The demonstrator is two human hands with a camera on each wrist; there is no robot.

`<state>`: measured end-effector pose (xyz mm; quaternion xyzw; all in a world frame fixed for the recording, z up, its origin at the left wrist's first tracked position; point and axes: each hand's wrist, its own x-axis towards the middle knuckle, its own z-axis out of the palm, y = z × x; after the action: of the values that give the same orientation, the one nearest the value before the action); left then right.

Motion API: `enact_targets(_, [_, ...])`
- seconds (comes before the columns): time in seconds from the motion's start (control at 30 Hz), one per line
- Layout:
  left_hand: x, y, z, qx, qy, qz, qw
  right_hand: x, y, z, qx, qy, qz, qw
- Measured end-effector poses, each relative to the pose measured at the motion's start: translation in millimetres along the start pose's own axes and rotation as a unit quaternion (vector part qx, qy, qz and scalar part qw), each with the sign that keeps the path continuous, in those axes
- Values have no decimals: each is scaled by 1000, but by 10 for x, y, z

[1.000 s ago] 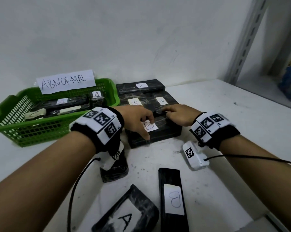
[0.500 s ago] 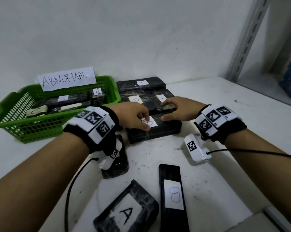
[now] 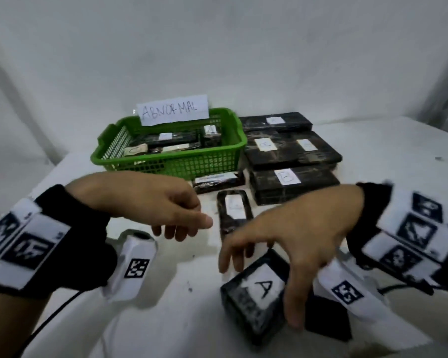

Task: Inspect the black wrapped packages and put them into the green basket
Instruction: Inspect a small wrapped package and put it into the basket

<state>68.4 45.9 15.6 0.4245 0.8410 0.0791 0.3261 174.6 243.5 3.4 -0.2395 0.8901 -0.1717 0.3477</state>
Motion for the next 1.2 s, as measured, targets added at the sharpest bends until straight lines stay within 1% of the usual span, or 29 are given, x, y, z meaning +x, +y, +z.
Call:
enact_targets(0.03, [-16,-57,22,-13,4,-6,1000,73,-13,74,-34,-1,4,999])
enact_targets(0.1, [-9,-124,66,-42,7,-10,999,208,-15,142,-60,32,9,998])
enact_targets(0.23, [72,-198,165,-115,-7,-14,993,382,94,49,-34,163,14,986])
enact_targets(0.37, [153,-295,255,-155,11,-40,987,485,184,-27,-17,249,8,968])
enact_targets(0.43, [176,-342,262,-183,21,-24,983,481,173,-60,2,280,-8,960])
enact_targets(0.5, [152,-384,231,-229,49,6,972,450,136,-113,9,308,-25,951])
enact_targets(0.57, [110,-416,168,-279,115,43,953,395,123,-199,16,359,-31,933])
enact_targets(0.6, [90,-415,122,-309,162,64,935,361,128,-268,21,395,-32,918])
enact_targets(0.67, [73,-383,24,-384,257,92,882,320,158,-430,61,470,-32,880])
enact_targets(0.73, [109,-325,-74,-450,327,119,823,321,177,-570,164,508,-29,845])
enact_targets(0.77, [149,-302,-132,-464,352,137,801,339,188,-649,225,510,-35,830])
enact_targets(0.8, [204,-280,-179,-469,371,149,787,364,204,-714,281,504,-45,816])
enact_targets(0.83, [280,-269,-253,-463,384,158,783,390,218,-799,312,502,-59,805])
enact_targets(0.9, [419,-253,-350,-442,395,165,789,444,248,-918,328,515,-80,788])
enact_targets(0.97, [581,-271,-486,-428,394,178,794,519,323,-1084,340,537,-84,768])
enact_targets(1.0, [653,-277,-571,-434,393,187,789,548,364,-1180,355,543,-82,757])
enact_targets(1.13, [770,-261,-757,-502,388,217,742,624,459,-1338,411,554,-86,719])
enact_targets(1.2, [802,-265,-774,-504,394,229,734,657,485,-1325,419,559,-97,709])
